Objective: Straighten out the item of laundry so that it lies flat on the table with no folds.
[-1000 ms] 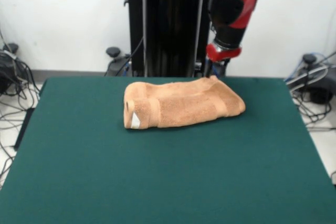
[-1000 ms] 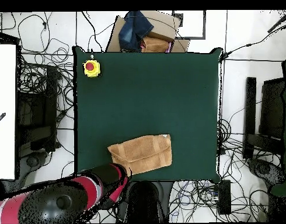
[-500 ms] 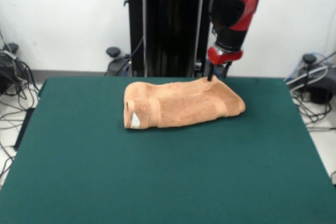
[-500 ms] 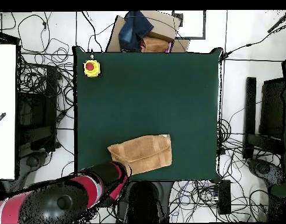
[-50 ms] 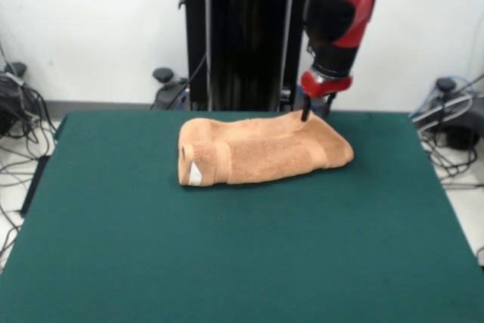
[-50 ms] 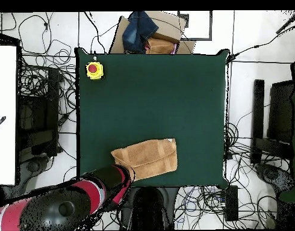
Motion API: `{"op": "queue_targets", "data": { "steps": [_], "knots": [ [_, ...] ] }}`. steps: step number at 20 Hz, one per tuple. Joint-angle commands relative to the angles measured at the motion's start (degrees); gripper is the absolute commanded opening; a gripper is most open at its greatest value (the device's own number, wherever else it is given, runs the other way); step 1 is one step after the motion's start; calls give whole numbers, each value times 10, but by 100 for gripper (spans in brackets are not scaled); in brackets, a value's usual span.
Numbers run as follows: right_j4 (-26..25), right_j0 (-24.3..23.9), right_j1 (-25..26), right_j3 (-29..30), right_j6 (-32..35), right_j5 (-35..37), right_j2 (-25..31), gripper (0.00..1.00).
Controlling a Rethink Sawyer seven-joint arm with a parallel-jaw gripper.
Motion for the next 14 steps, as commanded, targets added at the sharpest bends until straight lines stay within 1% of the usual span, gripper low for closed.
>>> {"op": "queue_targets", "data": {
  "steps": [1,9,12,14],
  "knots": [
    [1,10,20,-64,10,34,42,100],
    [1,8,26,-71,10,31,40,100],
    [-3,1,22,-70,7,34,45,100],
    [-10,-16,14,-68,1,47,59,100]
  ]
}}
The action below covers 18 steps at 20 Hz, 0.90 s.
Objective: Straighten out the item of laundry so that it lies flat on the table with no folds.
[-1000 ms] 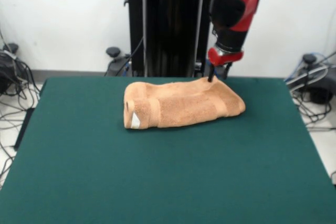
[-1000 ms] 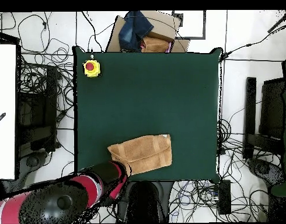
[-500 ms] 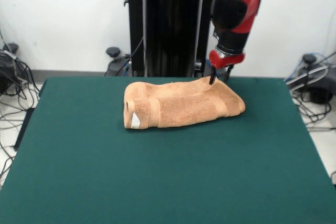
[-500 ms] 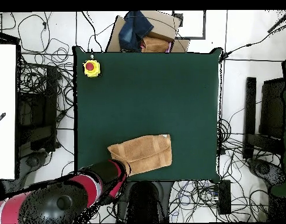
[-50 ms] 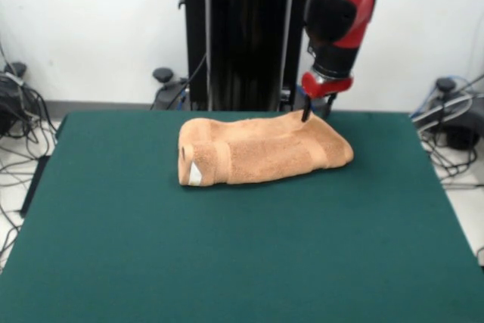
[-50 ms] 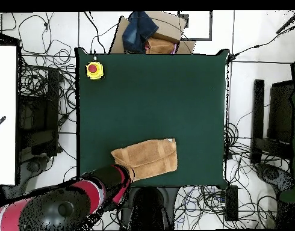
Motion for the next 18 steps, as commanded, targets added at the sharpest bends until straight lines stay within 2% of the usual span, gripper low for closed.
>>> {"op": "queue_targets", "data": {
  "steps": [1,4,10,18],
  "knots": [
    [-14,-27,8,-66,-4,56,68,100],
    [-23,-59,-8,-67,-19,84,94,100],
    [-27,-77,-21,-68,-27,105,111,100],
    [-27,-66,-27,-71,-17,117,109,100]
  ]
}}
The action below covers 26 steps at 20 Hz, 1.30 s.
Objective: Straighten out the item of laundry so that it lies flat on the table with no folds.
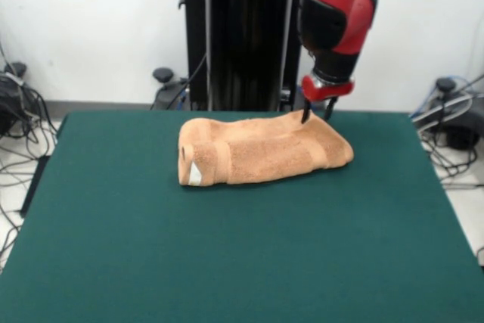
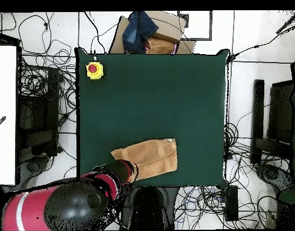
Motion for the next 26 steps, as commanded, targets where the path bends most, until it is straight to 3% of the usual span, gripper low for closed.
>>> {"op": "queue_targets", "data": {
  "steps": [1,7,11,14,18,26],
  "knots": [
    [-13,-1,-4,-68,-16,55,56,100],
    [-24,-9,-18,-49,-19,55,66,100],
    [-36,-72,-112,41,-62,122,133,100],
    [-30,-92,-138,57,-75,156,156,100],
    [-28,-103,-151,59,-79,187,175,100],
    [-68,-90,-122,43,-47,151,156,100]
  ]
}}
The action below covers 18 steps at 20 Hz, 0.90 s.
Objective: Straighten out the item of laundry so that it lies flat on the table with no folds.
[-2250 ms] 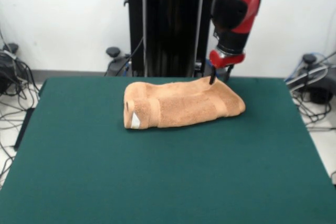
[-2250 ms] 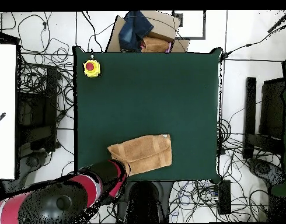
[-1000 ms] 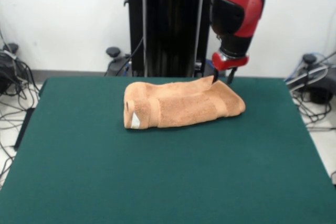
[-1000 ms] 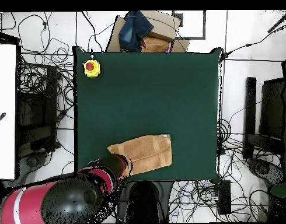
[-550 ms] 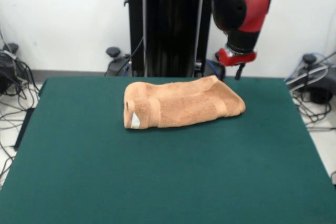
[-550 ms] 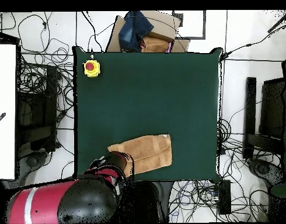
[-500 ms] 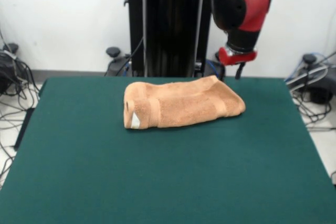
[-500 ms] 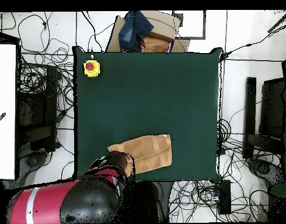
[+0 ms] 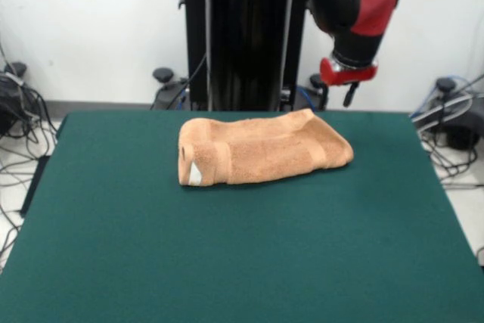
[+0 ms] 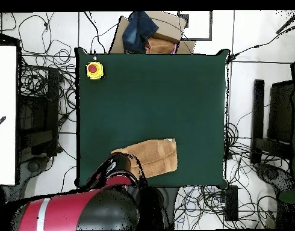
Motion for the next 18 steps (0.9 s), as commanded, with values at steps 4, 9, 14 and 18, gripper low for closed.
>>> {"op": "queue_targets", "data": {
  "steps": [4,9,14,18],
  "knots": [
    [-71,12,32,-28,-34,-5,32,100],
    [-91,24,37,-25,-12,-24,17,100],
    [-100,18,49,-46,-13,-14,22,100],
    [-100,11,48,-51,-17,-2,29,100]
  ]
}}
